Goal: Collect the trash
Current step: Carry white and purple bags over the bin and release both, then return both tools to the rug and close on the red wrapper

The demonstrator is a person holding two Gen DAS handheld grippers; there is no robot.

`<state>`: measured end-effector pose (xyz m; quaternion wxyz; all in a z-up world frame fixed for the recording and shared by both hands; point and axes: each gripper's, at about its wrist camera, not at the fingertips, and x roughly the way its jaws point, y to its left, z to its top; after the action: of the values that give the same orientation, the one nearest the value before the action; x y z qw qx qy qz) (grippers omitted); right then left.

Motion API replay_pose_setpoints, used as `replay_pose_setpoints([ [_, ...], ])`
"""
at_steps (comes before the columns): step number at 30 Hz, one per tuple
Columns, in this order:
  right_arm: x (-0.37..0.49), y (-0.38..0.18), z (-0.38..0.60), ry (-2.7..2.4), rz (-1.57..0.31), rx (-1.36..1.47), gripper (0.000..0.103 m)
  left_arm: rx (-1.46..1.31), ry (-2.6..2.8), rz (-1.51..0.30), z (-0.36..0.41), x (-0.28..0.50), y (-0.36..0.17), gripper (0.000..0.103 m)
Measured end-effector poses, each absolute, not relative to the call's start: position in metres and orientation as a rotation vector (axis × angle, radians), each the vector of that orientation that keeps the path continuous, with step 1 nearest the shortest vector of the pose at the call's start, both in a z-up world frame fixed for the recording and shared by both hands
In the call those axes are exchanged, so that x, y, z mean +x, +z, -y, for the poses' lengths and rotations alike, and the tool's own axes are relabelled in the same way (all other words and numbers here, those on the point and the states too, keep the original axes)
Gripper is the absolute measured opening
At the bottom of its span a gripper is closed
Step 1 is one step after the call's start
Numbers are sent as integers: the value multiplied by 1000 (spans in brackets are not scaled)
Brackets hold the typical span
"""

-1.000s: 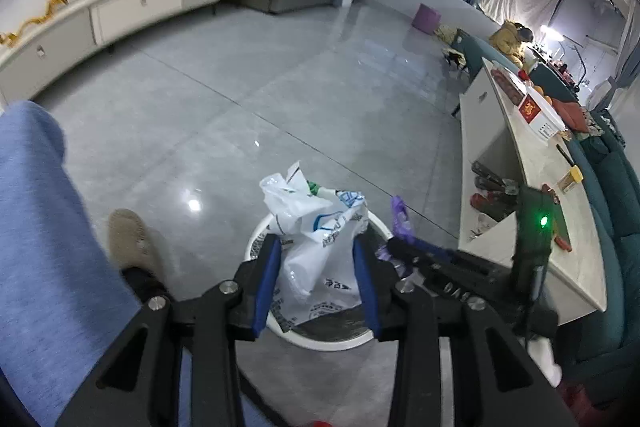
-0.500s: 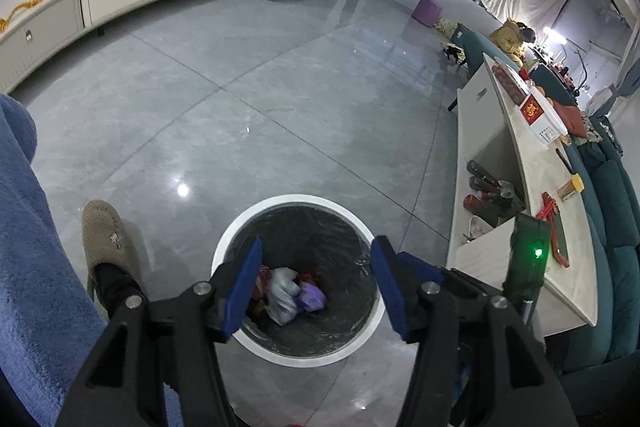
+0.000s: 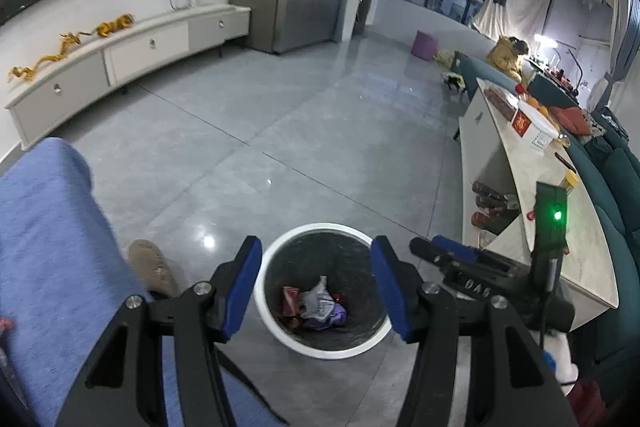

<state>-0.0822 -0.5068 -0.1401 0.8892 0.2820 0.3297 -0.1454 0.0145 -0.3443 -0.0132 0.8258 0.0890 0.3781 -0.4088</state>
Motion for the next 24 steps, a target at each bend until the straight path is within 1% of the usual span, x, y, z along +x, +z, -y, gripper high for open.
replay_pose_setpoints([
  [5,-85,-108,482,-278,-636,537,43,155,-813,-744,289,7,6,55],
  [13,-80,-57,432,-210,-575,437,43,48,-653,-681,173,4,24,55],
  [19,-65,-37,387,-119,-571,361,43,-20,-496,-661,85,-1,17,55],
  [24,-50,-33,350,-46,-582,307,43,-76,-374,-692,16,-1,-1,55],
])
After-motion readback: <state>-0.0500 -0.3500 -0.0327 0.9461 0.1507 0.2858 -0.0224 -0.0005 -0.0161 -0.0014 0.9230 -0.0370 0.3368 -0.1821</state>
